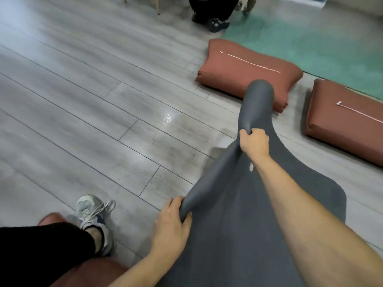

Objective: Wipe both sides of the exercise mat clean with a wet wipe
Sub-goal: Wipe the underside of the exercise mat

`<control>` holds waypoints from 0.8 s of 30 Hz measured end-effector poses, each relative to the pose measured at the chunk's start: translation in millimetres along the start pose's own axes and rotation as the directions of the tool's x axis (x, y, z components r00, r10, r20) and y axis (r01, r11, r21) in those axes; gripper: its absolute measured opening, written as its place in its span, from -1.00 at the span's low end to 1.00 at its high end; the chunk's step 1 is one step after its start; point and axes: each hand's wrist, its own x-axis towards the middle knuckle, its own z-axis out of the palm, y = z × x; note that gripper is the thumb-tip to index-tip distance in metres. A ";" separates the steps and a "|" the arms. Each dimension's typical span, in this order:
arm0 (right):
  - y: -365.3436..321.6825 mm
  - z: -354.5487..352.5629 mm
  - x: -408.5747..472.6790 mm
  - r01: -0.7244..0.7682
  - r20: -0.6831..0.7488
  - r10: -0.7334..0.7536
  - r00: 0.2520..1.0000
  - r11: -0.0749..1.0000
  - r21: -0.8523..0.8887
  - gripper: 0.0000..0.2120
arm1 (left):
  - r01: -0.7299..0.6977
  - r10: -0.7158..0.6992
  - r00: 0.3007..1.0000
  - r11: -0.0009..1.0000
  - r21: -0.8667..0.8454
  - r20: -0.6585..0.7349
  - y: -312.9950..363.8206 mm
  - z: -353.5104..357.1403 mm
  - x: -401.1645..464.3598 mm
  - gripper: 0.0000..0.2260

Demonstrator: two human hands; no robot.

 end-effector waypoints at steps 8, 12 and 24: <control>-207.6 -78.3 -5.3 0.242 -0.063 -0.234 0.970 0.926 0.289 -0.67 | -0.090 0.129 0.898 0.990 0.111 -0.420 78.0 -163.7 26.6 -0.69; -298.2 -129.5 -24.7 0.331 -0.098 -0.323 0.941 0.822 0.463 -0.75 | -0.102 0.204 0.782 0.974 0.202 -0.589 113.6 -253.9 23.4 -0.68; -267.9 -234.5 -13.2 0.269 -0.226 -0.147 0.963 0.599 0.754 -0.78 | -0.235 0.531 0.663 0.817 0.527 -0.528 212.7 -262.5 -20.3 -0.62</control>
